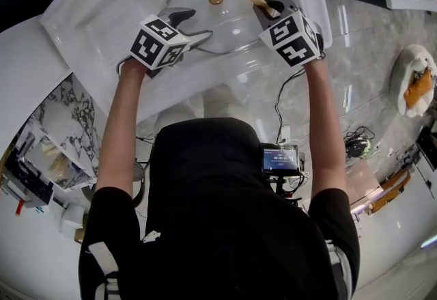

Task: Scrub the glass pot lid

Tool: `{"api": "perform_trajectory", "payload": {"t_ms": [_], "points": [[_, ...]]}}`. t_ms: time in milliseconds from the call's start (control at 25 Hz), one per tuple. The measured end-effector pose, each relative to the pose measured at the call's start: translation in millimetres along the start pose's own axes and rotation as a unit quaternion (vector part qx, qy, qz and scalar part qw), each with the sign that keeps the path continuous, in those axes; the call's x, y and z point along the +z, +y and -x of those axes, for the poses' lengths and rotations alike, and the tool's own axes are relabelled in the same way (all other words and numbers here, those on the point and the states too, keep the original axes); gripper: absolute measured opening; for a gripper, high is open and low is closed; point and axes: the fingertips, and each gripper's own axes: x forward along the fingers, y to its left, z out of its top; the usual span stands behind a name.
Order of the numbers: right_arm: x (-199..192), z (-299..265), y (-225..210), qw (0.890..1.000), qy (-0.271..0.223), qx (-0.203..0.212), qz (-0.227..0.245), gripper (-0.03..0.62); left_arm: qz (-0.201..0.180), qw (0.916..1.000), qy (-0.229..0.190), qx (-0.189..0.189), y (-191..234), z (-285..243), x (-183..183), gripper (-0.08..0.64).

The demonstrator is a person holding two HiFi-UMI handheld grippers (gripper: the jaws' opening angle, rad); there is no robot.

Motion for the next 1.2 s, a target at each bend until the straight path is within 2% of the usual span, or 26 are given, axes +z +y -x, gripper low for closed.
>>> {"api": "perform_trajectory", "payload": {"t_ms": [160,560,1200], "points": [[-2,-4,-7,1.0,0.001,-0.002,-0.003,0.021,-0.002,1.0,0.0,-0.002,0,1,0,0.291],[-2,-10,-10,0.998,-0.009,0.022,-0.049,0.021,-0.006,1.0,0.0,-0.005,1,0,0,0.287],[11,-8,18,0.997,-0.02,0.059,-0.034,0.025,-0.009,0.9999,-0.003,-0.005,1,1,0,0.279]]}}
